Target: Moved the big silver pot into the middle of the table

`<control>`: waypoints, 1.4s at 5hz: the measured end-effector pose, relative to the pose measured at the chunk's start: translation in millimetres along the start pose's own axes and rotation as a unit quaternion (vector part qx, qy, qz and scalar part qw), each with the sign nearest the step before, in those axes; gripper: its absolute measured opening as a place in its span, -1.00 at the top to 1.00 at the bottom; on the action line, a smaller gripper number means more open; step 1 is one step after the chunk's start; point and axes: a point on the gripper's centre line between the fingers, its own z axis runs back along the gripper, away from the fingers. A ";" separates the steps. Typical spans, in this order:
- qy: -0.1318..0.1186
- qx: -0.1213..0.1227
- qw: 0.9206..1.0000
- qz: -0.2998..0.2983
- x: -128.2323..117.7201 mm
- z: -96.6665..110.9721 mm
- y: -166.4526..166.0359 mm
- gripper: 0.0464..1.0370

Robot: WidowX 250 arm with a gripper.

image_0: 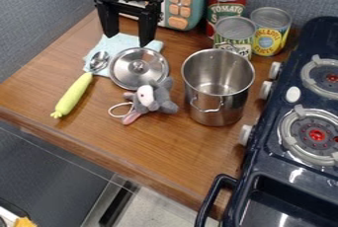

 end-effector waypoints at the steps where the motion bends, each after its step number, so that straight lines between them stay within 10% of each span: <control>1: 0.022 -0.005 1.000 0.001 -1.9 -14.3 -0.9 -0.93; 7: -0.034 0.008 0.998 -0.058 14.9 -2.2 -53.1 -0.93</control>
